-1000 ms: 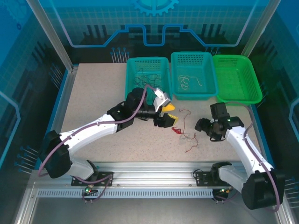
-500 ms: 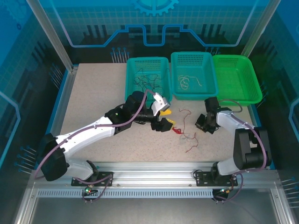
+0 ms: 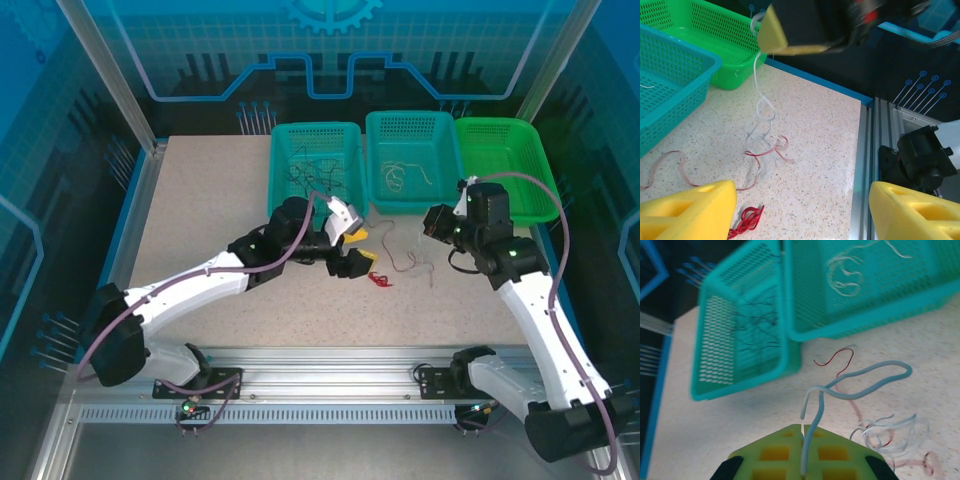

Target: Untangle the cables

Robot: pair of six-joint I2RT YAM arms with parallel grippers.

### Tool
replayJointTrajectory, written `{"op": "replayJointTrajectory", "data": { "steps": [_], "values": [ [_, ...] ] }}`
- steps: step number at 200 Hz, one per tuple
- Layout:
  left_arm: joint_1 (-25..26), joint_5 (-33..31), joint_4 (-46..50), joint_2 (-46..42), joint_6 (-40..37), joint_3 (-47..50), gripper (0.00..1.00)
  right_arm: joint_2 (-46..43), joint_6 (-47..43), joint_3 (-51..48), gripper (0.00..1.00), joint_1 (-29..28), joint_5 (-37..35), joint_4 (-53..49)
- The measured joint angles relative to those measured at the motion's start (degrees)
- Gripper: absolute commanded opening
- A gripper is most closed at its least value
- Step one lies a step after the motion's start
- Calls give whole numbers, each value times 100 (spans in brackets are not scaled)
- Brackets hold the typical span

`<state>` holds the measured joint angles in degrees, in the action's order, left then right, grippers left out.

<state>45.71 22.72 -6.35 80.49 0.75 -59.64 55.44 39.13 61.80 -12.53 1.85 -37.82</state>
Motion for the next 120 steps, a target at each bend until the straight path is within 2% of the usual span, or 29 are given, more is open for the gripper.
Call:
{"op": "replayJointTrajectory", "data": {
  "steps": [74,92,98,101,120],
  "values": [
    [11,363,-1379,1818,581,-697,71,280,181,1460,0,-660,348,-400],
    [11,365,-1650,2253,614,-903,68,345,337,1698,0,-719,498,-398],
    [11,365,-1757,2393,651,-970,64,367,389,1775,0,-734,538,-396],
    [11,361,-1834,2465,651,-1001,59,378,422,1816,0,-734,566,-391],
    [11,260,-2238,2824,866,-1038,17,422,627,2068,0,-741,616,-376]
  ]
}}
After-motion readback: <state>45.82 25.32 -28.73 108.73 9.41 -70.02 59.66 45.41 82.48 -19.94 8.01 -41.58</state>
